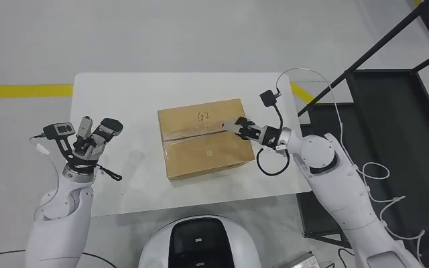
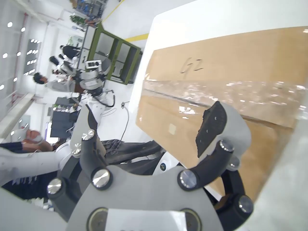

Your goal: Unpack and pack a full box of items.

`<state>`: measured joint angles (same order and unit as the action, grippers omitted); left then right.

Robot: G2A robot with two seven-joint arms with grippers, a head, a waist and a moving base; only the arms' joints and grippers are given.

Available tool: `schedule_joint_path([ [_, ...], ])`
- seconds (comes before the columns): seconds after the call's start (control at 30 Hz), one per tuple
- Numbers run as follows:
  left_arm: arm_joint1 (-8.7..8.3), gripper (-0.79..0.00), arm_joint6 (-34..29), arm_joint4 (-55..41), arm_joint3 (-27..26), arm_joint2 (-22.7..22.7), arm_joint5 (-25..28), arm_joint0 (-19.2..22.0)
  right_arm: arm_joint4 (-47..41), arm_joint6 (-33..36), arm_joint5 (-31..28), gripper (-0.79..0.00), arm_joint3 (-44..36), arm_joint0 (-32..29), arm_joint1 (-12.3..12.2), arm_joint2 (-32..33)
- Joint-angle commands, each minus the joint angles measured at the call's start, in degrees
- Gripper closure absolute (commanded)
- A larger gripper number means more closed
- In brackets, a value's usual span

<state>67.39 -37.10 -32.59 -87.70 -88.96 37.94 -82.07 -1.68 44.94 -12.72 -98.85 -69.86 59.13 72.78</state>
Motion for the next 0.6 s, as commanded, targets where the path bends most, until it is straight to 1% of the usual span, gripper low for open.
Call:
schedule_joint_path([
  [0.0, 0.00, -0.785, 0.00, 0.00, 0.00, 0.00, 0.00, 0.00, -2.10, 0.92, -1.69, -0.785, 1.03, 2.04, 0.44, -2.15],
  [0.1, 0.00, -0.785, 0.00, 0.00, 0.00, 0.00, 0.00, 0.00, -5.52, 1.86, -3.38, -0.785, 3.91, 5.33, 1.26, -5.42],
  [0.17, 0.00, -0.785, 0.00, 0.00, 0.00, 0.00, 0.00, 0.00, -5.69, 1.86, -3.10, -0.785, 6.26, 7.79, 1.86, -7.83],
  [0.37, 0.00, -0.785, 0.00, 0.00, 0.00, 0.00, 0.00, 0.00, -11.54, 2.77, -3.92, -0.785, 12.41, 13.52, 3.93, -14.14],
  [0.57, 0.00, -0.785, 0.00, 0.00, 0.00, 0.00, 0.00, 0.00, -12.14, 2.81, -4.16, -0.785, 12.94, 13.87, 4.10, -14.54],
])
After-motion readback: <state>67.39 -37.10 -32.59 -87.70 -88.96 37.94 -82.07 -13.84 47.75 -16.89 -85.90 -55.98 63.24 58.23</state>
